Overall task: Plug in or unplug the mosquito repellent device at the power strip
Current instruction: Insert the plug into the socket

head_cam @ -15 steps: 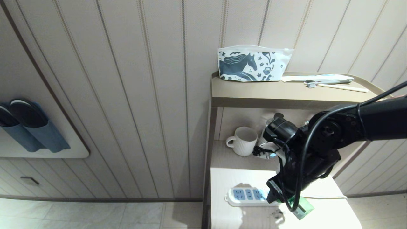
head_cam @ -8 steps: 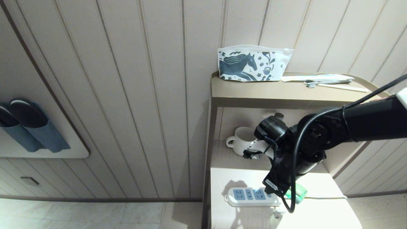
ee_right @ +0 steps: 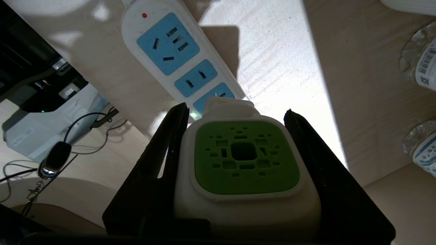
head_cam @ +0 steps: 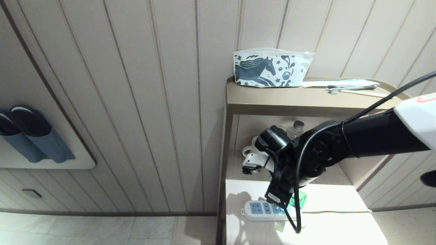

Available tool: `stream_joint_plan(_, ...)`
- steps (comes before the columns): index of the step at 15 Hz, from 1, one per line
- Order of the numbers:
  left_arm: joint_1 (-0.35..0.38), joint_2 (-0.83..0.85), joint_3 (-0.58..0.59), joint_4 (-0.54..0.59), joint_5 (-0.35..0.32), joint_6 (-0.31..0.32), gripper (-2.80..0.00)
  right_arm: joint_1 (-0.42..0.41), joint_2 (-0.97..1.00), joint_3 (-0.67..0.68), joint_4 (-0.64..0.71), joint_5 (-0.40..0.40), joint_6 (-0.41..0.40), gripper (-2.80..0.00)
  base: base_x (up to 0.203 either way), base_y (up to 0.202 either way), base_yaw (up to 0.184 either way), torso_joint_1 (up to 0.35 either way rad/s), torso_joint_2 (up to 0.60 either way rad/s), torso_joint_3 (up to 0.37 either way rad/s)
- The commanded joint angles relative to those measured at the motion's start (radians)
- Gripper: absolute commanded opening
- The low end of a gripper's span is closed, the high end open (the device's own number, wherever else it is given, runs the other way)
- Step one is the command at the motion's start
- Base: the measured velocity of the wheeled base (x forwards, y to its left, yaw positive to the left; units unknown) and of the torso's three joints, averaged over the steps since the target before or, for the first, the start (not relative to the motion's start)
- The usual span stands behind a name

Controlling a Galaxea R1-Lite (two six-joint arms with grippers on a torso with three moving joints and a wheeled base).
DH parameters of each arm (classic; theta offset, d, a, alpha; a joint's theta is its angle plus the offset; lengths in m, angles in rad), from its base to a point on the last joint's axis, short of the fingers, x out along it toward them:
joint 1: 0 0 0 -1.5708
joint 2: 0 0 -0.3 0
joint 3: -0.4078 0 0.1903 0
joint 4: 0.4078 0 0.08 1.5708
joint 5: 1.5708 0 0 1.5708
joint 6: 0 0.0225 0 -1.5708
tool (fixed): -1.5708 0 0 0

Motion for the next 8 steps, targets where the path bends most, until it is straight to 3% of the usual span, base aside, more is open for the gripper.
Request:
stream_joint_plan(1, 0.0, 0.0, 0.0, 0.0, 0.0, 0.0, -2.8, 0.003, 0.02, -0.016, 0.002, 0.0, -0.021, -2.8, 0.0, 0.0, 0.0, 0.0, 0.0, 0.0)
stream_joint_plan(8, 0.0, 0.001, 0.0, 0.001, 0.0, 0.0, -2.8, 0.019, 0.078, 0.009, -0.034, 0.001, -0.066, -2.8, 0.0, 0.0, 0.0, 0.0, 0.0, 0.0)
